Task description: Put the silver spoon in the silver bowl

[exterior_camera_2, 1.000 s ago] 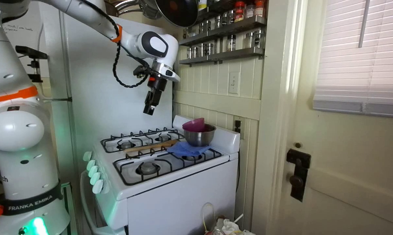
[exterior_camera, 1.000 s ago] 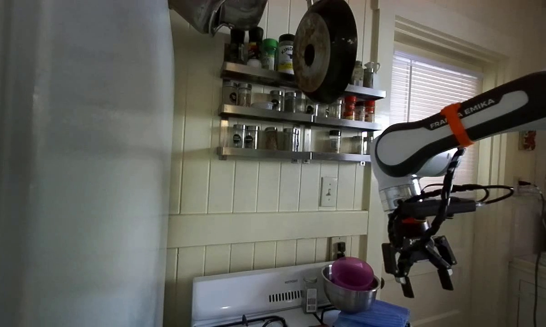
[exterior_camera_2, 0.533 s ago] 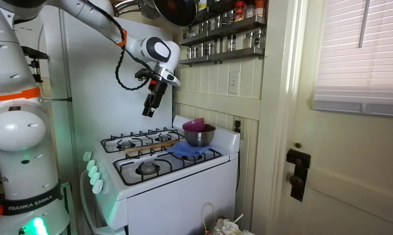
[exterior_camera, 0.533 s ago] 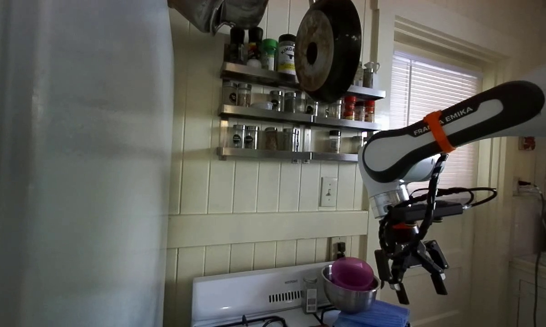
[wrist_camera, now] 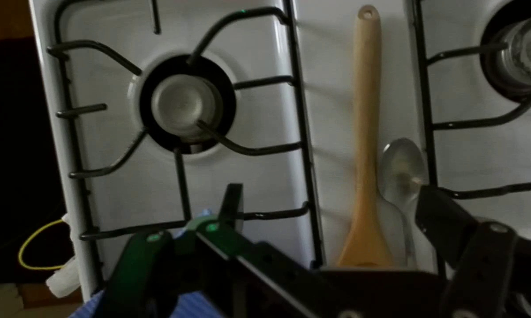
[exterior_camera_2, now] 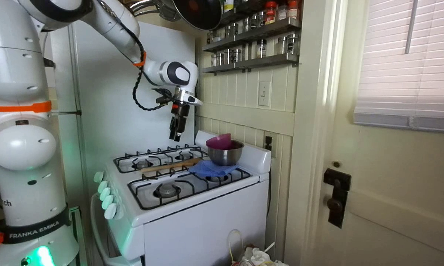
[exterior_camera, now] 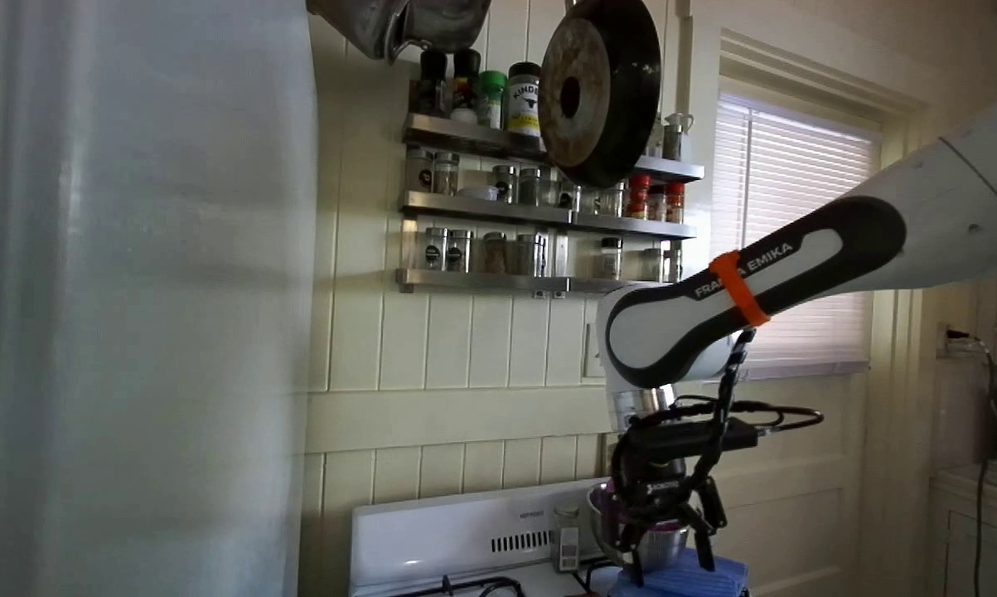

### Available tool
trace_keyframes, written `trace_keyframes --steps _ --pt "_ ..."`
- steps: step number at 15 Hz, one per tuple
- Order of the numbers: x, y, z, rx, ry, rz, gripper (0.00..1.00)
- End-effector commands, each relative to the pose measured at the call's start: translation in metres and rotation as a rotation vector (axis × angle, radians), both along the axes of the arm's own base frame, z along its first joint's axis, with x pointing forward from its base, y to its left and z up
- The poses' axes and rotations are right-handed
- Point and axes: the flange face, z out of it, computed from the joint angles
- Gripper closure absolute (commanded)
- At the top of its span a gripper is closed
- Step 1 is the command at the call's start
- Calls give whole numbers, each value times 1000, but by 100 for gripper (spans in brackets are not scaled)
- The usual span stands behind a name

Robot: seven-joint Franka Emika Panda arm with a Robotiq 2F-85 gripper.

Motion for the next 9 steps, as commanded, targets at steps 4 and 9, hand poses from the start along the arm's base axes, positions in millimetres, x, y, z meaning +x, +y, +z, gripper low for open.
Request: trace_keyframes --steps 4,9 --pt "44 50 -47 -67 -20 -1 0" --pt "43 47 -50 -49 -24 -1 0"
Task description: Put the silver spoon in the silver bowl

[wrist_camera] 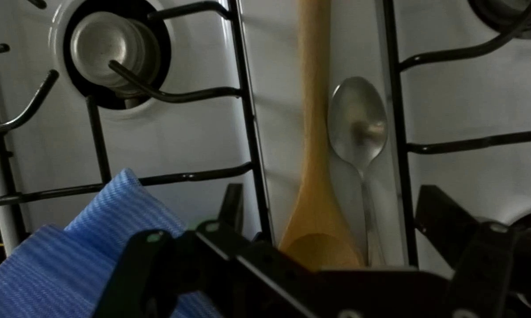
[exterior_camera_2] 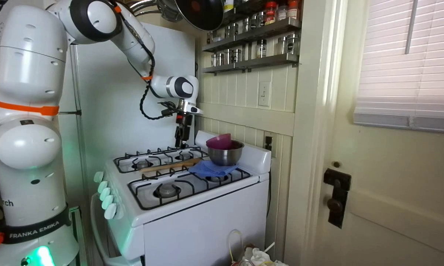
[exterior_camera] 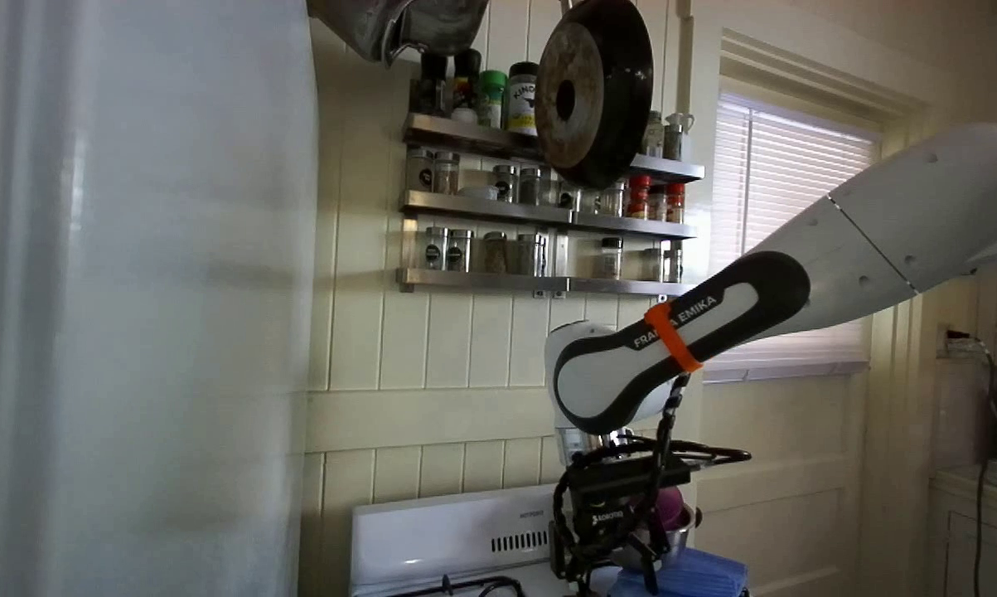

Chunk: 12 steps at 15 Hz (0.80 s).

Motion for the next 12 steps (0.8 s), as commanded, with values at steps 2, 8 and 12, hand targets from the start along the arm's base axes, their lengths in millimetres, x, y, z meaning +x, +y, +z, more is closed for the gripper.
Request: trace_keyframes --steps 2,8,12 --pt "-1 2 -9 26 -72 -39 0" --pt "-39 18 -40 123 -243 -50 0" --pt "-57 17 -44 92 -325 -33 0"
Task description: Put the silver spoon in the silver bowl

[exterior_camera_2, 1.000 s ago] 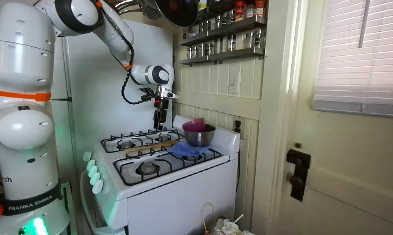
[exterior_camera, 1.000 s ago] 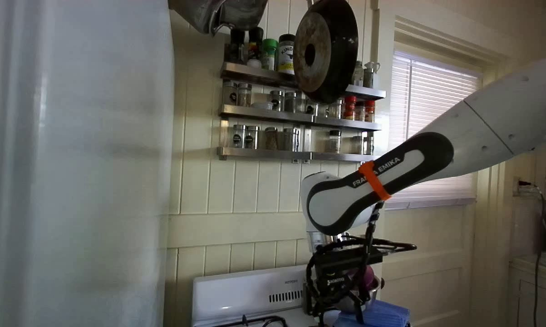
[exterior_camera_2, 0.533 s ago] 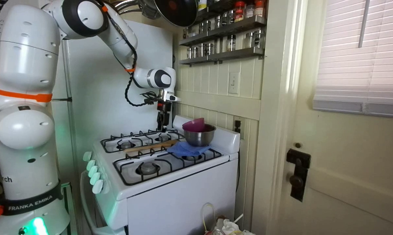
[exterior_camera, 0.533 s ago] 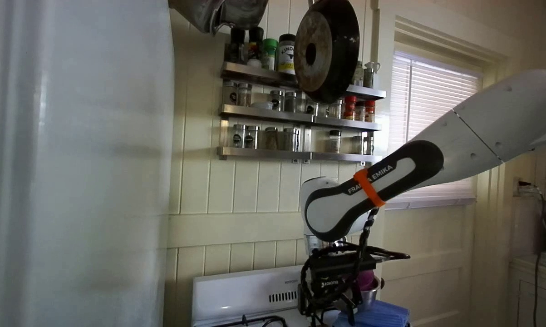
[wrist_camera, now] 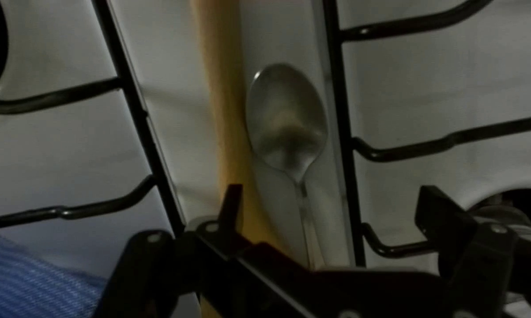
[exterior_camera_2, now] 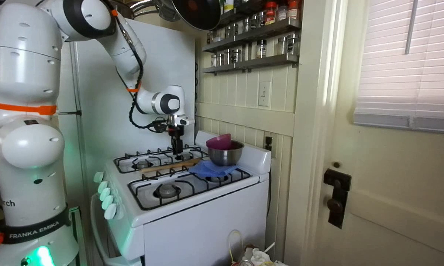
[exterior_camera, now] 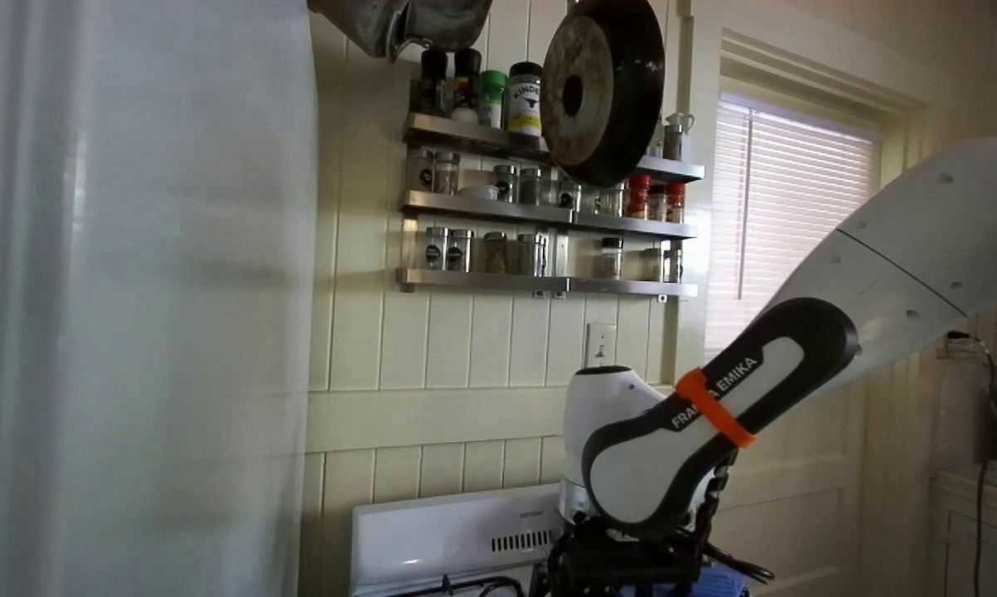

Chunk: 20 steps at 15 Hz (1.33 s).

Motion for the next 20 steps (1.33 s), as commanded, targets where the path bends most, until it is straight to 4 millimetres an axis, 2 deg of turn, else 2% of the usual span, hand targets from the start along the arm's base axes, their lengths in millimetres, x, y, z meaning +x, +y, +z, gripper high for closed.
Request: trace_keyframes --steps 1,6,10,15,16,19,20 --pt "-19 -8 6 -30 -77 -16 0" --pt "-7 -13 12 -73 -100 35 0" --pt "3 -8 10 -80 -103 64 0" --pt "0 -4 5 -63 -93 102 1" --pt "0 -4 2 -59 -87 102 2" --pt "4 1 -8 -49 -52 135 14" --pt "4 3 -10 -49 -45 144 22"
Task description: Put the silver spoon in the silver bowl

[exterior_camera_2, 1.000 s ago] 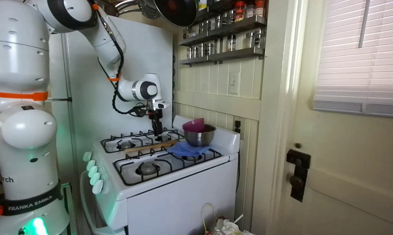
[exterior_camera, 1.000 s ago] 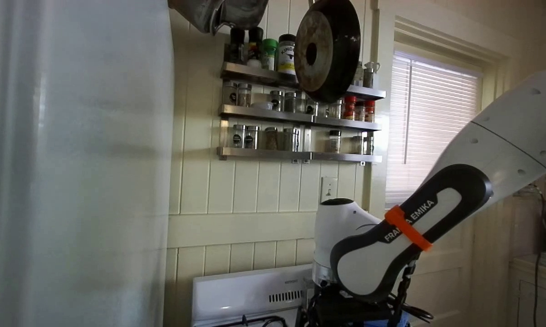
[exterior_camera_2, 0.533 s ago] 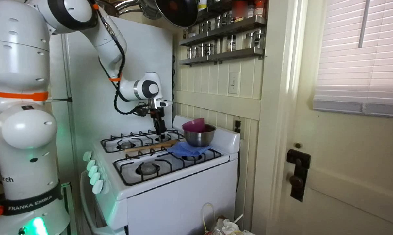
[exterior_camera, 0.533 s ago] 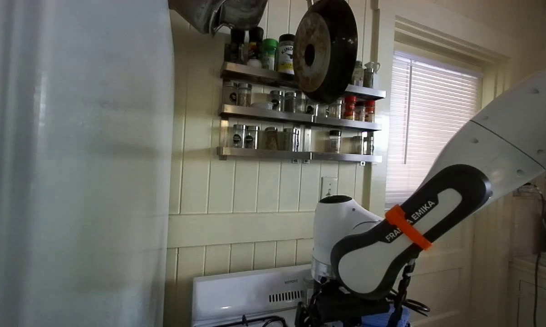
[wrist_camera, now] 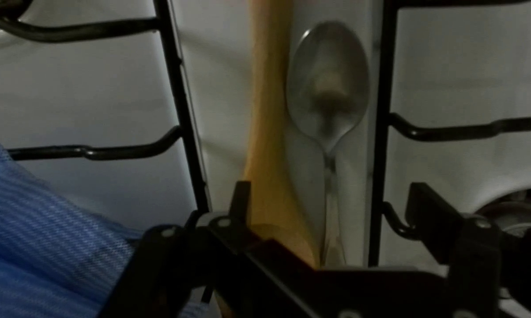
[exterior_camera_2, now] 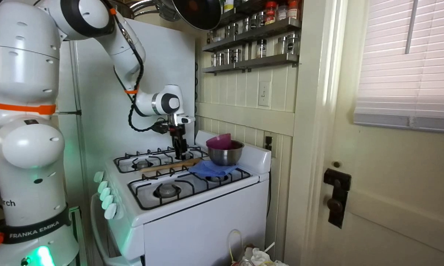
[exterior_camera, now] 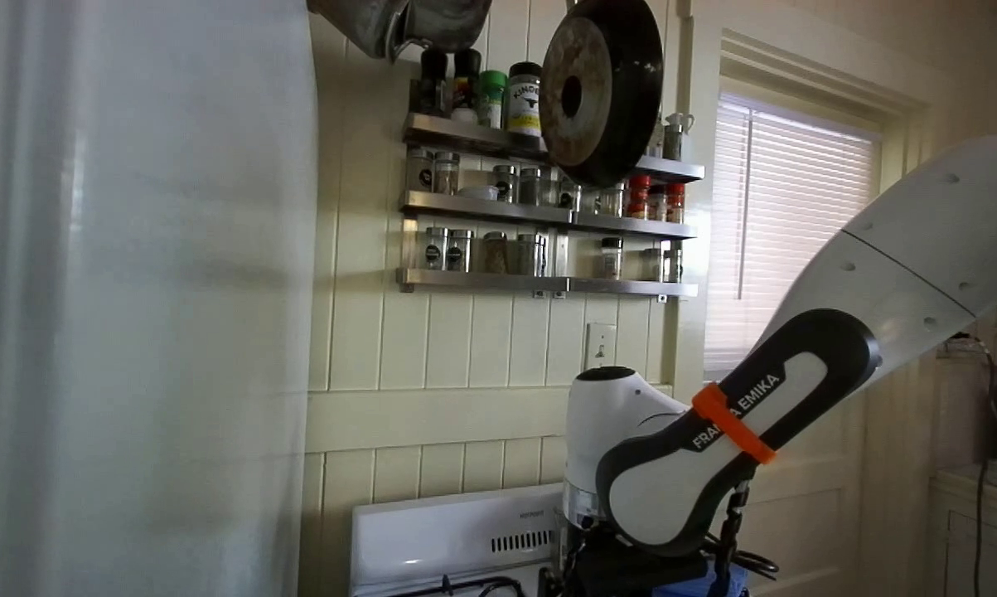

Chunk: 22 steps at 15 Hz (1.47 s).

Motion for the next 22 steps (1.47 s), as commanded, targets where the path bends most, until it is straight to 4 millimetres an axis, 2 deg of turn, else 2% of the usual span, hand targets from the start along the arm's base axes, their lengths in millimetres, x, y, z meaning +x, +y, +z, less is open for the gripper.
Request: trace_keyframes --steps 1,2,3,5,6,10,13,15,22 --pt "3 10 -14 11 29 36 21" --pt "4 11 -17 7 35 42 20" --pt "5 12 -18 8 41 51 27" --pt "6 15 -15 2 31 60 23" --pt "7 17 -10 0 19 61 25" --pt "6 25 -1 -8 -2 77 19" --pt "11 30 -5 3 1 100 20" --pt "12 30 -7 8 6 109 24" --pt "20 34 -20 14 37 159 21"
